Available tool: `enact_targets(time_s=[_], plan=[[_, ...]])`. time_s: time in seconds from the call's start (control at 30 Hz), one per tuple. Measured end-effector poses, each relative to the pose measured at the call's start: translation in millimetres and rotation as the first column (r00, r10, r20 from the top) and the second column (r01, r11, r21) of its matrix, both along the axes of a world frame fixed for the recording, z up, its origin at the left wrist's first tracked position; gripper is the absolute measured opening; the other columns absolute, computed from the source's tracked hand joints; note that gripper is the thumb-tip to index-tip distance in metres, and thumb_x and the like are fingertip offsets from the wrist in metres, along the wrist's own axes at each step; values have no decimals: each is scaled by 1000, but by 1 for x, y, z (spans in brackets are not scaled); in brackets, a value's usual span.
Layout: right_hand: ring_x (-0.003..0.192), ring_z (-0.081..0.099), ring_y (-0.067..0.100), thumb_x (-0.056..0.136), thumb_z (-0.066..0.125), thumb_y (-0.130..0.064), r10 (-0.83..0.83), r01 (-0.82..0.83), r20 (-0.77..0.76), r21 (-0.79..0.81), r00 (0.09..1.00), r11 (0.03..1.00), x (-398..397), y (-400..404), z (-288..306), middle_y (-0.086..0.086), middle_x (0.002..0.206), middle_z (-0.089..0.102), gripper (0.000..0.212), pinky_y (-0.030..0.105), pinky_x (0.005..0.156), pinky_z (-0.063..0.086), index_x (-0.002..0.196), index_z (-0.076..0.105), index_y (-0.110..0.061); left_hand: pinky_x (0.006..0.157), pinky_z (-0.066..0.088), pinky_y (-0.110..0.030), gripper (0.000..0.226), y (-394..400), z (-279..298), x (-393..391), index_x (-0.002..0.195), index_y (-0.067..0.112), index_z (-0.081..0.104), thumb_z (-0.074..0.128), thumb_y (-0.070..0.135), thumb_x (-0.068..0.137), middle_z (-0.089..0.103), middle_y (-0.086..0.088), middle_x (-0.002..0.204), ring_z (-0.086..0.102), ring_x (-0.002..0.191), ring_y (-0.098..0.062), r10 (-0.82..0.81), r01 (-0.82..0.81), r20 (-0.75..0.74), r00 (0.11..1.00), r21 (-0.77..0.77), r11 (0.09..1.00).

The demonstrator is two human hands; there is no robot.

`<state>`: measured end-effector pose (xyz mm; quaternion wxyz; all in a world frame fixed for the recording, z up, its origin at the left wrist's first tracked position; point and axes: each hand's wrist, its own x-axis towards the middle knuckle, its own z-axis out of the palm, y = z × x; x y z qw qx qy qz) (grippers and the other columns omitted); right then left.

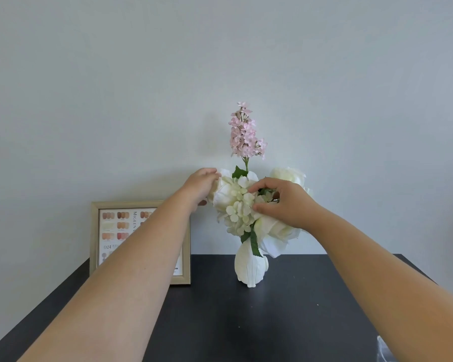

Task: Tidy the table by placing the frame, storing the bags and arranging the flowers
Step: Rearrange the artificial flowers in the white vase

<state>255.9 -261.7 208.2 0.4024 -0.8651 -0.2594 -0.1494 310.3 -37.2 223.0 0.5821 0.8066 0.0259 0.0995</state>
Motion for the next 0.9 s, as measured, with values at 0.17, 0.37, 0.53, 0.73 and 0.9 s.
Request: enact_targets(time_s=[0.17, 0.37, 0.53, 0.73, 0.9], plan=[[59, 45, 11, 73, 73, -31, -3, 3, 2, -2, 1000, 1000, 3, 6, -3, 12, 92, 66, 23, 40, 68, 53, 90, 65, -44, 81, 52, -31, 14, 5, 3, 7, 101, 24, 73, 64, 24, 90, 72, -4, 104, 66, 95, -22, -63, 60, 56, 996, 65, 996], [57, 44, 11, 73, 73, -31, -27, 27, 13, 9, 1000, 1000, 8, 12, -8, 5, 76, 61, 23, 34, 60, 49, 90, 64, -44, 66, 47, -21, 16, 6, -1, 5, 90, 24, 73, 63, 11, 87, 70, 5, 91, 61, 78, -7, -66, 48, 70, 995, 231, 972], [63, 51, 3, 77, 73, -32, 15, -15, -3, 18, 1000, 1000, 3, 14, -1, -19, 82, 64, 13, 22, 66, 47, 87, 71, -40, 79, 51, -26, 19, 11, -2, 2, 107, 27, 71, 58, 25, 93, 68, 3, 111, 63, 92, -10, -65, 43, 76, 995, 264, 964], [58, 58, -2, 87, 61, -33, -123, 100, 65, 283, 990, 954, 19, 16, 42, -15, 90, 66, 14, 15, 46, 44, 99, 68, -36, 112, 28, -34, 50, 16, -12, -11, 143, 27, 43, 38, 50, 99, 41, 7, 149, 39, 135, -14, -93, 72, 178, 980, 122, 990], [79, 64, 22, 81, 65, -11, -230, 272, -188, 242, 955, 932, 58, 28, 71, 6, 105, 58, 61, 38, 73, 57, 135, 38, -23, 112, 25, -42, 60, 0, -20, -30, 143, 37, 39, 38, 65, 91, 38, 2, 150, 32, 138, -18, -72, -1, 313, 947, 228, 974]])
